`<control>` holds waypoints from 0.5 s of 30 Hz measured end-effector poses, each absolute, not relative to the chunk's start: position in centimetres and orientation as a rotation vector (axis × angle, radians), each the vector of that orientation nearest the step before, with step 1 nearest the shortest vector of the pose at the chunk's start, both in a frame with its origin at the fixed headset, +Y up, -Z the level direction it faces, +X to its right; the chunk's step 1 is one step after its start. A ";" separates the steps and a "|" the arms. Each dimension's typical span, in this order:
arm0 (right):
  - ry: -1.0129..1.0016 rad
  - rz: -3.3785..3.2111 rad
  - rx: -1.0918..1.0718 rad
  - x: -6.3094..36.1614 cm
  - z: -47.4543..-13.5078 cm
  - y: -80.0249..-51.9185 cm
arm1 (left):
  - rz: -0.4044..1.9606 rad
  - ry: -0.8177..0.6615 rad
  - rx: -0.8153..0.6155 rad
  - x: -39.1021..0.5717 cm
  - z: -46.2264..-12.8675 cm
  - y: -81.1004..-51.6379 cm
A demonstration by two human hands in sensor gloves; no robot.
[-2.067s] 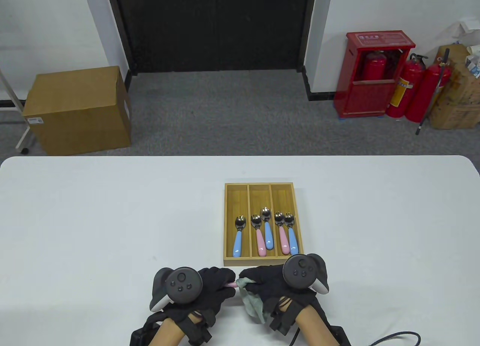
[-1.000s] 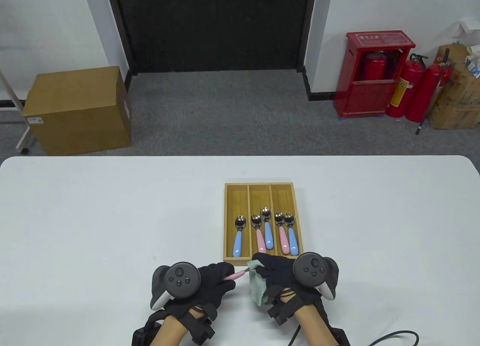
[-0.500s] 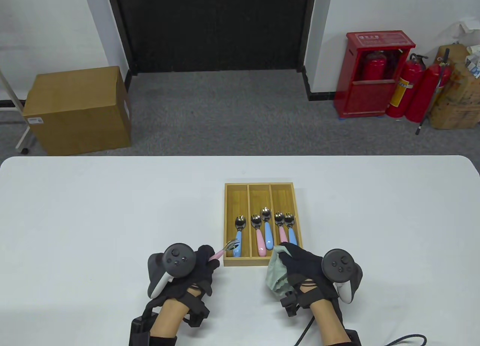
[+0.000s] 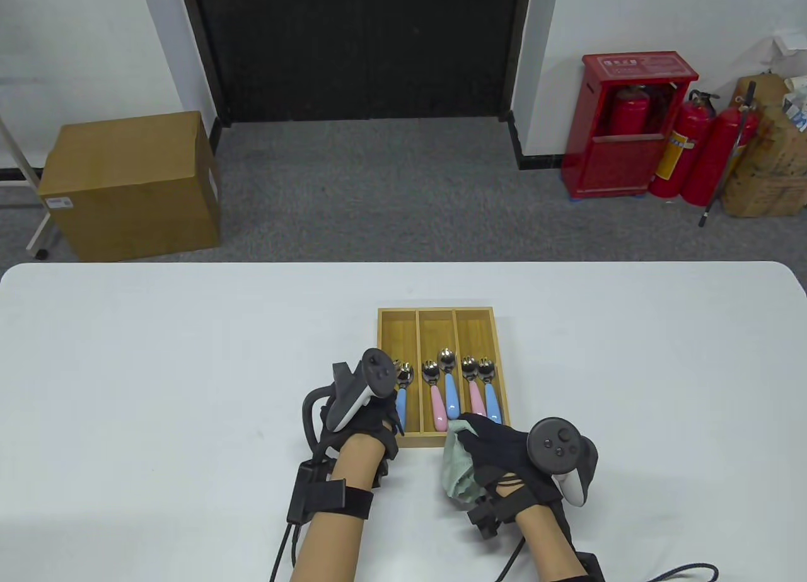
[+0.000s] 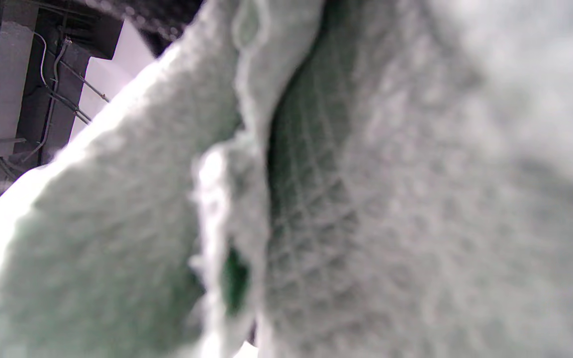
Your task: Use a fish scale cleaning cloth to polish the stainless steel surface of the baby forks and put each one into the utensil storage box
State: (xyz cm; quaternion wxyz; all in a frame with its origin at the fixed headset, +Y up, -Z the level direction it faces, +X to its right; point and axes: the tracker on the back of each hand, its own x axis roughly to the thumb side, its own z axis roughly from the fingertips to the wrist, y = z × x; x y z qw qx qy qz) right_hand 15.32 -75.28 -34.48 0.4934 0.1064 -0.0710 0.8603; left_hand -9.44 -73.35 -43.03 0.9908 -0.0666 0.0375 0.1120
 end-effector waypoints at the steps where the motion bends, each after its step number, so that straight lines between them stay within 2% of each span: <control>1: -0.171 2.081 0.259 15.3 -34.5 -75.3 | 0.231 0.080 -0.137 -9.2 -43.3 -73.5; 15: -0.149 2.062 0.260 15.2 -34.6 -75.1 | 0.164 0.101 -0.141 -7.2 -44.2 -74.9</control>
